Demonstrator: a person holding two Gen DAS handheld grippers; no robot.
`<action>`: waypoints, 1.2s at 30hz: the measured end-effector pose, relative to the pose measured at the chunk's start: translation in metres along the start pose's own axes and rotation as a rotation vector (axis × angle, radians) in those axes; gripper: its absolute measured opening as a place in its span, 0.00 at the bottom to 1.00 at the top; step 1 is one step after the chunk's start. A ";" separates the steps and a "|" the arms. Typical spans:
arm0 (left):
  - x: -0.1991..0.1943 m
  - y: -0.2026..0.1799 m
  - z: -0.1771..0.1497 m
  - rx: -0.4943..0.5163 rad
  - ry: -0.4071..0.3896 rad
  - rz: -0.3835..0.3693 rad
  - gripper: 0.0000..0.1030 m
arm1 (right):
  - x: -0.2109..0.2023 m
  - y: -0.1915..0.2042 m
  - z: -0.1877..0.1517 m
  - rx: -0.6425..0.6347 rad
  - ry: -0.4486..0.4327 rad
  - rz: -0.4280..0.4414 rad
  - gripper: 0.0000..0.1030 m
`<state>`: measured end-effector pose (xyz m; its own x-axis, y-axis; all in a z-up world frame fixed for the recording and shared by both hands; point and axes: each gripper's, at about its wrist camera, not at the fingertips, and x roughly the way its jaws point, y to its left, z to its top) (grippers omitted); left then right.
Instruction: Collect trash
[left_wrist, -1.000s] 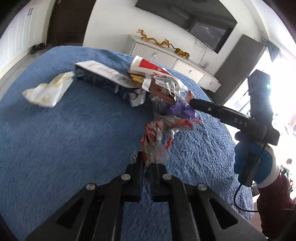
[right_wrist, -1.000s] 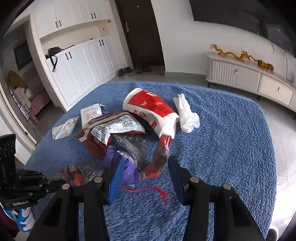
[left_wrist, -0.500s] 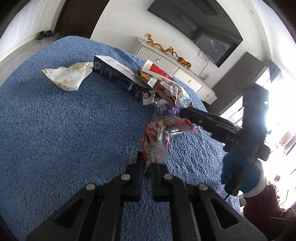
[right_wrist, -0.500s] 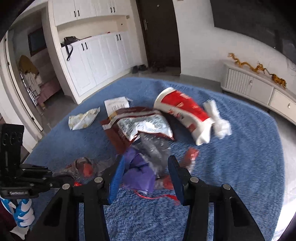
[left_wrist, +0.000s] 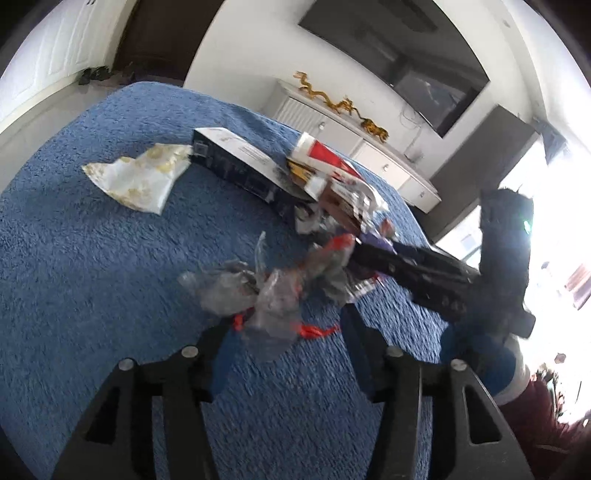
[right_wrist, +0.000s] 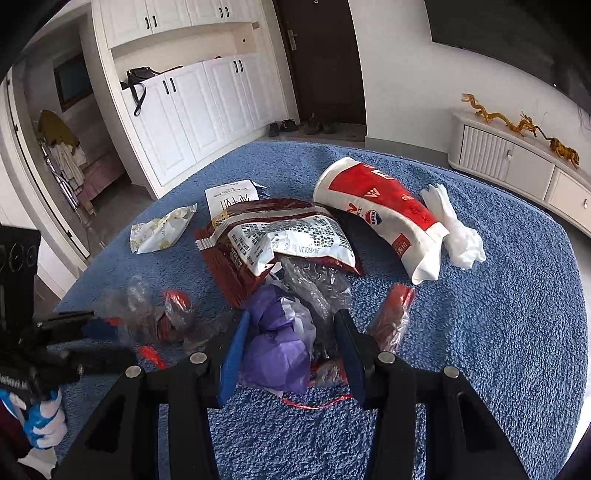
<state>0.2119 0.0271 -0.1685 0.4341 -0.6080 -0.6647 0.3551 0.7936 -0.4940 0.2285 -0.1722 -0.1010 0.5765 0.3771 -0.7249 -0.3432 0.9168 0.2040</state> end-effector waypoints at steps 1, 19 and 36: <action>0.001 0.004 0.003 -0.014 -0.003 0.003 0.50 | 0.000 0.000 0.000 0.001 0.000 0.002 0.42; -0.020 0.020 0.011 -0.107 -0.075 0.016 0.04 | -0.041 0.011 0.006 -0.041 -0.065 -0.034 0.26; -0.097 -0.005 -0.016 -0.078 -0.150 0.070 0.04 | -0.070 0.016 -0.039 0.070 0.014 0.116 0.26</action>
<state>0.1545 0.0829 -0.1108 0.5766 -0.5428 -0.6107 0.2571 0.8300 -0.4949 0.1535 -0.1894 -0.0730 0.5250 0.4800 -0.7028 -0.3540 0.8741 0.3325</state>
